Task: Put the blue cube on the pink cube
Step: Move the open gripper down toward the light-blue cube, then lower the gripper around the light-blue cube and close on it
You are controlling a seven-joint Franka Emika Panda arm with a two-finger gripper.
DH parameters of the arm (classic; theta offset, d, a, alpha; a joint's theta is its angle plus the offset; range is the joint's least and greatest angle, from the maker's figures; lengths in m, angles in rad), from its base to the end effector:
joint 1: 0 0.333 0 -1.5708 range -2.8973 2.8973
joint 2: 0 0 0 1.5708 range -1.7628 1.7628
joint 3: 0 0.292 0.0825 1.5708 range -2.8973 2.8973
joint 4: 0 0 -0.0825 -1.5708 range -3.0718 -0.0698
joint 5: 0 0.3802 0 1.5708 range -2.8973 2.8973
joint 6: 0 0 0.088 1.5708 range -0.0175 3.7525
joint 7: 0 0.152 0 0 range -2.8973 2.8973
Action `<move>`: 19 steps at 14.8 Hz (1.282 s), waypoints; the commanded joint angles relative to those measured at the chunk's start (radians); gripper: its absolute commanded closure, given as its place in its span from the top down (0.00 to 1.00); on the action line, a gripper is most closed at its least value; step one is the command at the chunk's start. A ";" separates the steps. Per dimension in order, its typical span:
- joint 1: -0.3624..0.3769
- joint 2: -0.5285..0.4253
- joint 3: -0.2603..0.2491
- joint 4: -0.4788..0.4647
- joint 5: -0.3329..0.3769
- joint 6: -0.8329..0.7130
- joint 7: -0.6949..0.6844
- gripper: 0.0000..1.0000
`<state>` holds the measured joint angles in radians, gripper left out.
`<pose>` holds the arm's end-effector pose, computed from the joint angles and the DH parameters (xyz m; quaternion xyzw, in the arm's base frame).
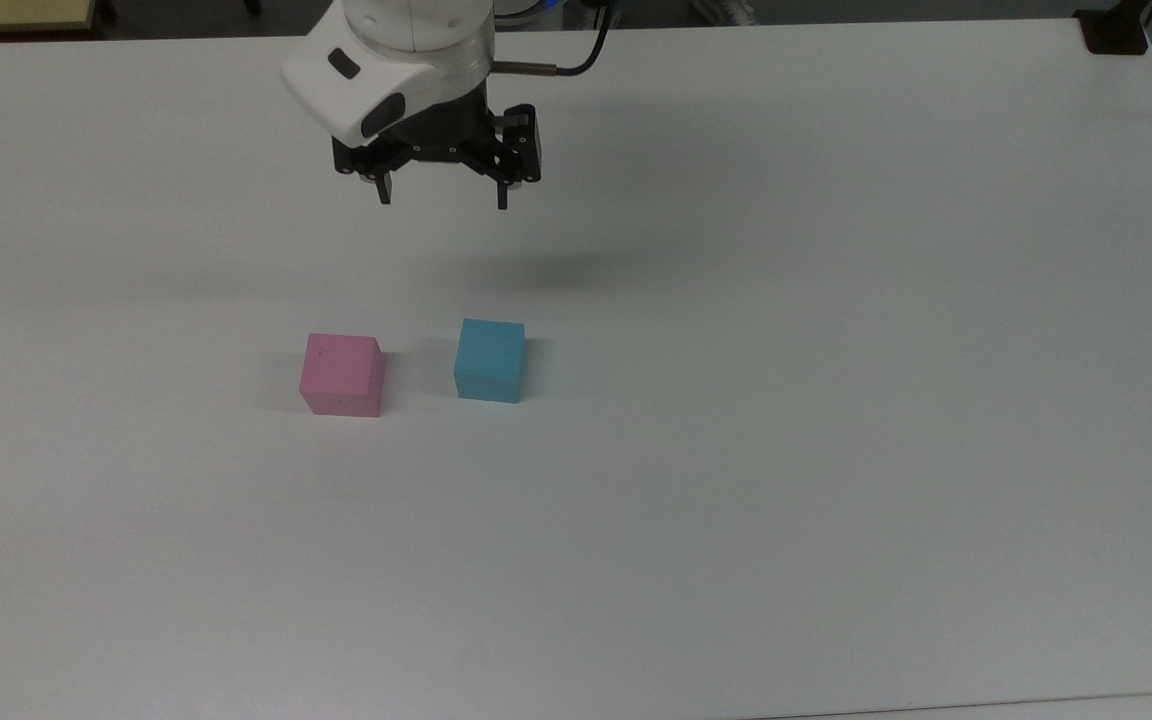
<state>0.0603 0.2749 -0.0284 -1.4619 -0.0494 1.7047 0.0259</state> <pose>0.6302 0.0149 0.4557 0.9994 0.0072 -0.0152 0.0287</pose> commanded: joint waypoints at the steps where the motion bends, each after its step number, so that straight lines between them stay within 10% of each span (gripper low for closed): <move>1: 0.009 0.021 0.005 -0.101 0.013 0.146 0.005 1.00; 14: 0.049 0.227 0.008 -0.137 -0.006 0.415 0.071 1.00; 17: 0.046 0.227 0.008 -0.135 -0.013 0.415 0.071 0.83; 19: 0.044 0.224 0.008 -0.133 -0.013 0.406 0.068 0.94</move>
<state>0.1021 0.5035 -0.0185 -1.5846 -0.0558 2.0944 0.0799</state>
